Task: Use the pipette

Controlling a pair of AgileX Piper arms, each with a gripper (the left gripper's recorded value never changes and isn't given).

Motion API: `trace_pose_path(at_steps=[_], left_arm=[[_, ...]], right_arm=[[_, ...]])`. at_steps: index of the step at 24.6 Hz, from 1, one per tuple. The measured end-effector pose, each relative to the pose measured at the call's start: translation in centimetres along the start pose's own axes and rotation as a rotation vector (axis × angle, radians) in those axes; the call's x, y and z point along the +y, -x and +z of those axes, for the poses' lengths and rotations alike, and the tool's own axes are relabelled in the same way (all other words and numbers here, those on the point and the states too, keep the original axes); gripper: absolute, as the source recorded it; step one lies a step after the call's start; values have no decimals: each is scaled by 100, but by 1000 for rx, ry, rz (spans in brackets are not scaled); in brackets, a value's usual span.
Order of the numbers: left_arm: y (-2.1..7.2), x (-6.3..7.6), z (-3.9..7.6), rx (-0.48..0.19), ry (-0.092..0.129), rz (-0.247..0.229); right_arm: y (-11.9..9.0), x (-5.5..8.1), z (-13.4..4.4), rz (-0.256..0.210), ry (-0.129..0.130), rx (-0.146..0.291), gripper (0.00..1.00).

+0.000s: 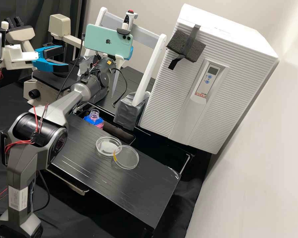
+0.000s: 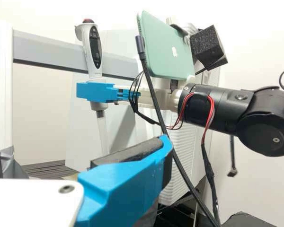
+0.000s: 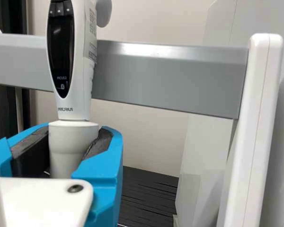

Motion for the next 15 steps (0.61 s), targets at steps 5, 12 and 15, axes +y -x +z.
trace_pose_path(at_steps=[5, 12, 15], left_arm=[[0, 0, 0, 0, 0, 0], [-7, -13, 3, 2, 5, -4], [-7, -13, -1, 6, 8, -4]], right_arm=[[53, -53, 54, -16, -11, -12, 0], [108, -109, 103, -31, -47, -32, 0], [110, -132, 114, -32, -61, -22, 0]])
